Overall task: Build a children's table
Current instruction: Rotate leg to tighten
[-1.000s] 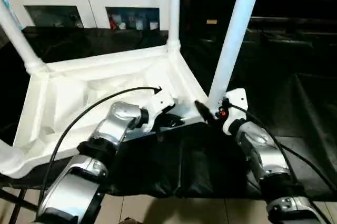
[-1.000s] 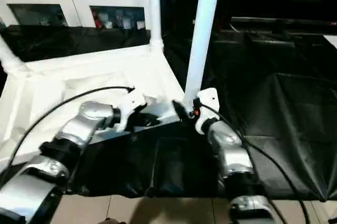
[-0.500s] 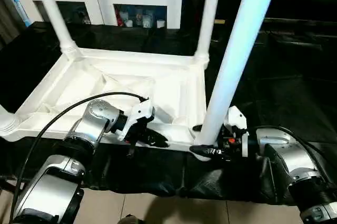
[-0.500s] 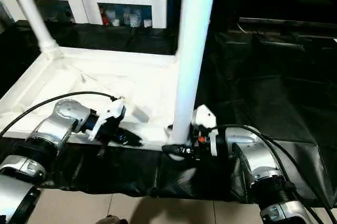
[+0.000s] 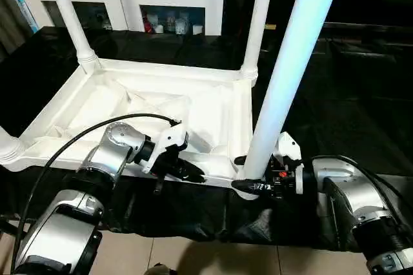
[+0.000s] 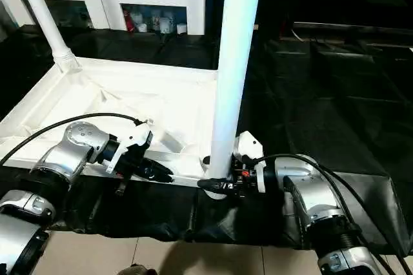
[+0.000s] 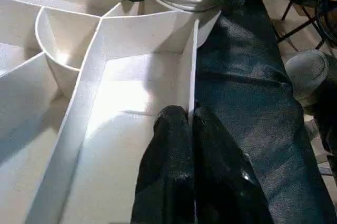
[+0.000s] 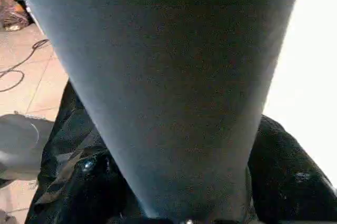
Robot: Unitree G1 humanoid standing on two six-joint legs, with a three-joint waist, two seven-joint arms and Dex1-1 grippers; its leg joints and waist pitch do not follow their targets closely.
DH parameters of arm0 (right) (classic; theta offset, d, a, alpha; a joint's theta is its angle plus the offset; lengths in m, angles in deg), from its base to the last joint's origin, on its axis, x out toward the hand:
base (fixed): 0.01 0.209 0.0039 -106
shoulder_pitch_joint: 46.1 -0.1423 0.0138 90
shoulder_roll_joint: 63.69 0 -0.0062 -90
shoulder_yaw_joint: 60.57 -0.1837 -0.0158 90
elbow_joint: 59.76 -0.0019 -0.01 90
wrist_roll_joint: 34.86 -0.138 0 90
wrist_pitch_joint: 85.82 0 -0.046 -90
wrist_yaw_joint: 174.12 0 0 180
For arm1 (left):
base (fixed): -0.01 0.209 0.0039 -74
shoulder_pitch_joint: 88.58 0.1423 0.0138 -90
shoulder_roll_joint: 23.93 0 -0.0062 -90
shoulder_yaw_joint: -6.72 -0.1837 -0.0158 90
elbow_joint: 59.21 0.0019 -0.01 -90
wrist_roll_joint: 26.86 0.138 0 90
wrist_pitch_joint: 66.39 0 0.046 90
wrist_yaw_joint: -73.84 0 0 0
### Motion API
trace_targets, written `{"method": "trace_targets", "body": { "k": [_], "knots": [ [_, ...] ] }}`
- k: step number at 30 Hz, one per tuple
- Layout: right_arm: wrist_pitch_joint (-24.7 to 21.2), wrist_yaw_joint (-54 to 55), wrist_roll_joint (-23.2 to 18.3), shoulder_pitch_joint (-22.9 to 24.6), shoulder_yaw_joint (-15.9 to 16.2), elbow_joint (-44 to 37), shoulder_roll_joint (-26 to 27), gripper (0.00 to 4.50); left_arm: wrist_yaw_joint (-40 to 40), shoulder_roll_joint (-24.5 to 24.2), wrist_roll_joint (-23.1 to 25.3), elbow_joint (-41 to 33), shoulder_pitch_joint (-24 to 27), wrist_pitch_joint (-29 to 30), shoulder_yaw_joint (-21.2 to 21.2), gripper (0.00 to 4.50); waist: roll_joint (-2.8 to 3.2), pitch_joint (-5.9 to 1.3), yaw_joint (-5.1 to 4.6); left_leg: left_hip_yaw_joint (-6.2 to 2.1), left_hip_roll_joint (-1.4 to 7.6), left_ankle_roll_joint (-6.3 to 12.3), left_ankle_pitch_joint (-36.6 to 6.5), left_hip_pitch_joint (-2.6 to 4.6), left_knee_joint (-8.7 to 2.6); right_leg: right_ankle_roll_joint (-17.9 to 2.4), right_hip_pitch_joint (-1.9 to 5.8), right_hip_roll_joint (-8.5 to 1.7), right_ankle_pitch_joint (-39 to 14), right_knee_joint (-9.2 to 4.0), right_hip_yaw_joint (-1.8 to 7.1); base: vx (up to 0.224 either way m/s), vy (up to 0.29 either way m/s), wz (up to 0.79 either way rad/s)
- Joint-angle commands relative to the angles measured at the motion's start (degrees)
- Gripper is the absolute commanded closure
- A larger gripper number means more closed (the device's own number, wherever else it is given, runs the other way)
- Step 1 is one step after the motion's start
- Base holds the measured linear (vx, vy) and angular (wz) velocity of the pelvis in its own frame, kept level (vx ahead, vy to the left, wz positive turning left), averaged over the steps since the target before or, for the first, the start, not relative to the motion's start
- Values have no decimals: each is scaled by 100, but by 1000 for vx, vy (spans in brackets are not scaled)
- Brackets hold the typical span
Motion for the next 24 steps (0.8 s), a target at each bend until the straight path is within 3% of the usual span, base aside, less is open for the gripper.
{"method": "trace_targets", "body": {
  "k": [1,3,7,8,9,15,17,18,20,24],
  "knots": [
    [-7,510,11,-3,-59,-12,248,188,107,185,-154,-8,17,50,32,450,-86,-336,-11,-50,143,389,-869,149,-378,-1532,213,-221,-180,-334,79,0,0,0],
    [50,897,72,-19,-185,78,352,188,269,227,-127,2,19,72,48,450,-94,-327,-51,-55,133,294,-959,144,-393,-1520,212,-220,-326,-350,81,0,0,0],
    [307,2830,473,-68,-690,539,833,189,1458,643,30,130,-69,362,181,450,-103,-317,-129,-58,119,150,-1073,159,-406,-1433,194,-228,-562,-392,103,0,0,0],
    [307,2830,473,-68,-690,539,833,189,1458,643,30,130,-69,362,181,450,-108,-316,-134,-60,114,100,-1052,169,-408,-1407,196,-218,-586,-398,105,0,0,0],
    [286,3555,568,-101,-872,674,1048,189,1764,826,73,109,-65,453,173,450,-115,-325,-138,-64,109,115,-990,157,-404,-1376,212,-223,-544,-391,110,0,0,0],
    [109,5395,872,-257,-1092,1139,1741,189,3162,1517,271,273,-180,659,221,450,-85,-309,-172,-63,98,86,-1096,186,-427,-1242,189,-207,-759,-447,111,0,0,0],
    [170,5577,886,-322,-1107,1254,1887,189,3347,1633,251,299,-206,728,253,450,-81,-300,-176,-77,90,78,-1234,176,-449,-1146,203,-212,-957,-477,106,0,0,0],
    [292,5621,975,-344,-1030,1269,1951,189,3435,1677,269,325,-227,734,248,450,-43,-309,-175,-79,96,63,-1256,184,-446,-1128,195,-218,-948,-473,111,0,0,0],
    [491,5631,1026,-372,-964,1252,2051,133,3556,1718,326,345,-248,730,258,450,-63,-302,-180,-76,84,61,-1274,177,-450,-1079,194,-203,-942,-493,110,0,0,0],
    [540,5194,805,-381,-1009,1152,1993,98,3338,1604,297,290,-226,644,280,450,-60,-304,-175,-89,91,118,-1298,164,-459,-1040,207,-210,-937,-488,106,0,0,0]
  ]
}}
